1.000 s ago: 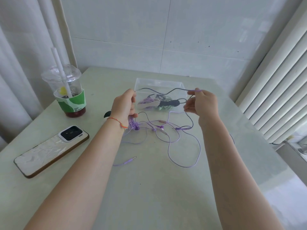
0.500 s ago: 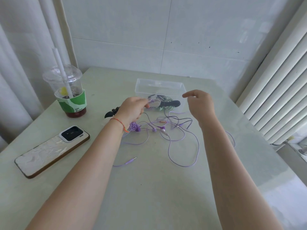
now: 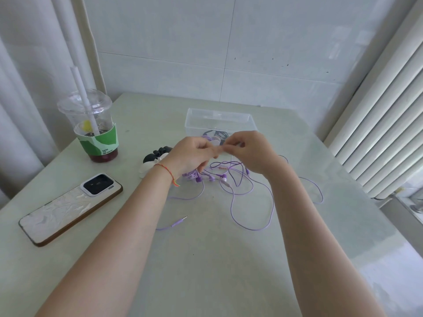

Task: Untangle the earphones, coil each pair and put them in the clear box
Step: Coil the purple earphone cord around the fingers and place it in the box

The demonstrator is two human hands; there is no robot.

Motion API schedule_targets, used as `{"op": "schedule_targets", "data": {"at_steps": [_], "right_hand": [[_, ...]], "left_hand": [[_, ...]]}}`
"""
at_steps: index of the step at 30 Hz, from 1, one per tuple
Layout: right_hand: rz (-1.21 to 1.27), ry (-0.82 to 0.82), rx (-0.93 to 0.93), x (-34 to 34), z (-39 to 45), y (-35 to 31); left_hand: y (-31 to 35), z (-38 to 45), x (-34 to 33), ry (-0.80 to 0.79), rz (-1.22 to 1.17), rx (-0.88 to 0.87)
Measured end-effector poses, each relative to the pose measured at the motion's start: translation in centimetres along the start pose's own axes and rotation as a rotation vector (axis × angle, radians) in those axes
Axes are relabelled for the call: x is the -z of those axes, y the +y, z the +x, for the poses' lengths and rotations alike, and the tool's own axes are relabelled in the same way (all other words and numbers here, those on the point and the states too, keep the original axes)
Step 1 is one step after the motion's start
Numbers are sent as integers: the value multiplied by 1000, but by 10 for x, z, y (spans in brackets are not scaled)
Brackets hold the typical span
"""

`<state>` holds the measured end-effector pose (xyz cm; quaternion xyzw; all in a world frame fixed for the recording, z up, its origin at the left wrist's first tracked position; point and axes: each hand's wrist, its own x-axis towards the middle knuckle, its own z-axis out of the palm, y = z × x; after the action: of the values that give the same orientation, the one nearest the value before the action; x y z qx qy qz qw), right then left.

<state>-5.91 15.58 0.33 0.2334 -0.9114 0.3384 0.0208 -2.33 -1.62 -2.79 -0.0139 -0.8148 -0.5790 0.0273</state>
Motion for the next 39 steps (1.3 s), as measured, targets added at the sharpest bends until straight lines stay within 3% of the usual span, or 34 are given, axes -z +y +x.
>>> {"op": "schedule_targets", "data": {"at_steps": [7, 10, 12, 16, 21, 25, 29, 34, 39], "right_hand": [[247, 634, -116, 18, 4, 13], [257, 781, -156, 17, 2, 14], [182, 693, -234, 17, 4, 18], [-29, 274, -330, 18, 4, 21], [220, 14, -331, 12, -1, 8], [534, -41, -389, 12, -2, 8], [223, -104, -324, 16, -5, 10], [34, -137, -242, 17, -10, 4], [85, -192, -218, 20, -12, 2]], "left_hand": [[-21, 4, 8, 41, 271, 56], [-22, 6, 11, 106, 311, 29], [-21, 8, 11, 150, 236, 15], [-15, 7, 12, 224, 82, 21], [-11, 8, 7, 230, 48, 15], [-3, 4, 7, 236, -33, 4], [2, 3, 7, 284, -118, 9], [-5, 7, 11, 409, -92, -7], [-14, 8, 15, 423, 110, -23]]}}
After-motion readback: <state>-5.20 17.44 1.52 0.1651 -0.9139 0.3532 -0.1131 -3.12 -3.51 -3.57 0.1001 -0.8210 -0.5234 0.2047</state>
